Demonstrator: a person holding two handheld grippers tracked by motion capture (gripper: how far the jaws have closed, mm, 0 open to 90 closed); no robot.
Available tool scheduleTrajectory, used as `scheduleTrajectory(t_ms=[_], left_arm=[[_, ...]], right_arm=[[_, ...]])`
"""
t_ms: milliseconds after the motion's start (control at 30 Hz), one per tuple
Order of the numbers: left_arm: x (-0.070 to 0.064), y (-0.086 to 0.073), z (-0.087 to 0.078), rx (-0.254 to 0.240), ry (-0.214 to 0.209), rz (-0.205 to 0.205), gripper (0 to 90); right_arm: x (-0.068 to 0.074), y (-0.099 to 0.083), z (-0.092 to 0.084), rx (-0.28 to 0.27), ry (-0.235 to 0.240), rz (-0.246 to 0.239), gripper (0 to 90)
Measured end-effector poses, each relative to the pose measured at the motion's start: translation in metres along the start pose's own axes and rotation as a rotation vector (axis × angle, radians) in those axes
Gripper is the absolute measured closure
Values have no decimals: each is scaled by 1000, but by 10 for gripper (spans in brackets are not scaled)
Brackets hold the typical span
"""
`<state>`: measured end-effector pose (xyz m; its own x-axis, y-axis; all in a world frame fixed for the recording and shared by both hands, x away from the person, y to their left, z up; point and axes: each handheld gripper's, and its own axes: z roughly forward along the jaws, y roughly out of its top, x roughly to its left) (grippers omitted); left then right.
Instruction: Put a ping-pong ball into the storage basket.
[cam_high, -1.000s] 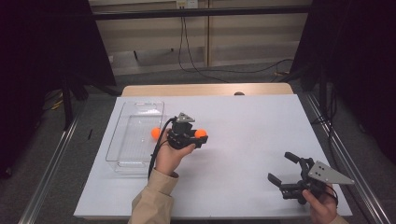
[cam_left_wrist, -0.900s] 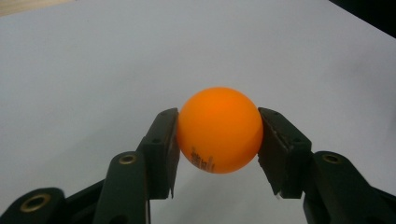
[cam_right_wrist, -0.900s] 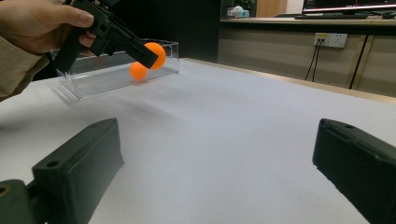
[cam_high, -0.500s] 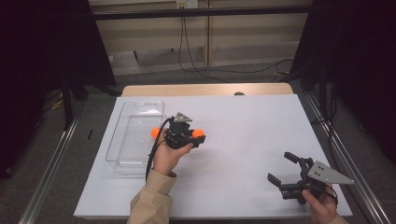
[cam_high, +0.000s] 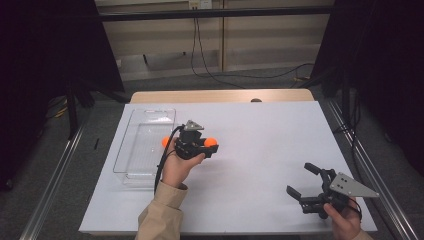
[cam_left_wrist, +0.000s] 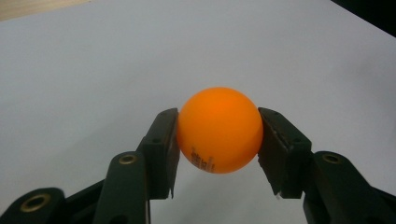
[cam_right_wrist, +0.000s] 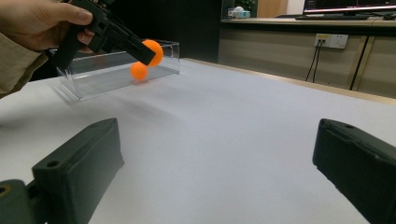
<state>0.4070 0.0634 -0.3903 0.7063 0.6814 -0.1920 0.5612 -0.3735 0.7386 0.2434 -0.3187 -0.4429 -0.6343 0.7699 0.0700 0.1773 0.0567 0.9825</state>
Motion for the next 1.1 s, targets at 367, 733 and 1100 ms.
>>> scheduleTrajectory(t_ms=[367,733,1100], left_arm=[[3,0,-5,-6,8,-6,508],[5,0,-7,-6,16,-14,509],[9,0,-12,-5,35,-15,509]], right_arm=[[0,0,0,0,-1,3,10],[0,0,0,0,-2,2,10],[0,0,0,-2,1,1,10]])
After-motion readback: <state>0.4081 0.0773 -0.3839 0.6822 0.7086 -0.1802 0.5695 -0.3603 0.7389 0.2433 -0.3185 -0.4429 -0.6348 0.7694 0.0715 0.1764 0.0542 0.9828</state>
